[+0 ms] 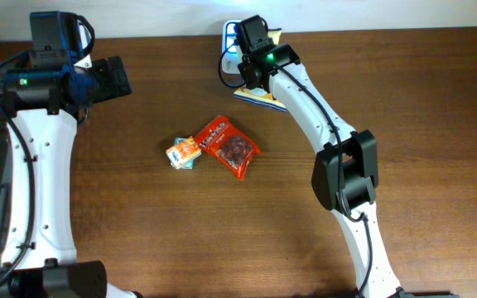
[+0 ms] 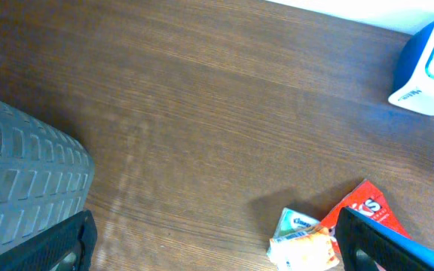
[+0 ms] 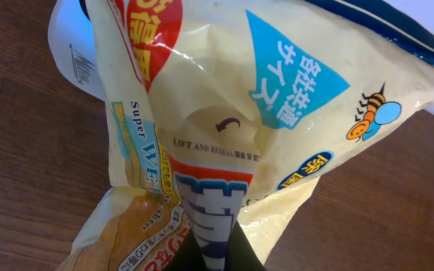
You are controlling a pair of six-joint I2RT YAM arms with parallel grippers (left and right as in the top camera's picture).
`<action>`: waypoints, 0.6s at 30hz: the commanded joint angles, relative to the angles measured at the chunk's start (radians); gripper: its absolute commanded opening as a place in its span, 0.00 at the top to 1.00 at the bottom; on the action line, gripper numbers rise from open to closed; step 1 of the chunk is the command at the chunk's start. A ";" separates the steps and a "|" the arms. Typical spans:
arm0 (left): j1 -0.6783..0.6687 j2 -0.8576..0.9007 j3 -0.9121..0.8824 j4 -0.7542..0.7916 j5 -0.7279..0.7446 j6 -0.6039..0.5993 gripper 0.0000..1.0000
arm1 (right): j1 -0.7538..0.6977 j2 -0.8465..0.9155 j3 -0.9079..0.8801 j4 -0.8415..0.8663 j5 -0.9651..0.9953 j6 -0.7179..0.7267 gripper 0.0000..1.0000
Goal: Scan the item barcode
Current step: 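Hold the wipes package barcode in front of the scanner, then move the wipes package right and release it on the table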
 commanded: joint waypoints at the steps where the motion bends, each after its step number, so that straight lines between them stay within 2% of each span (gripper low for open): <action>1: 0.001 0.003 -0.004 0.001 0.003 0.005 0.01 | 0.006 -0.003 0.015 -0.007 0.012 0.003 0.96; 6: 0.001 0.003 -0.004 0.001 0.003 0.005 0.01 | 0.006 -0.075 0.015 -0.036 -0.004 0.010 0.96; 11: 0.001 0.003 -0.004 0.001 0.004 0.005 0.01 | 0.005 -0.219 0.015 -0.131 -0.081 0.017 0.96; 16: 0.001 0.003 -0.004 0.001 0.004 0.005 0.01 | -0.018 -0.355 0.015 -0.300 -0.124 0.201 0.96; 18: 0.001 0.003 -0.004 0.001 0.004 0.005 0.01 | -0.051 -0.412 0.015 -0.402 -0.123 0.320 0.96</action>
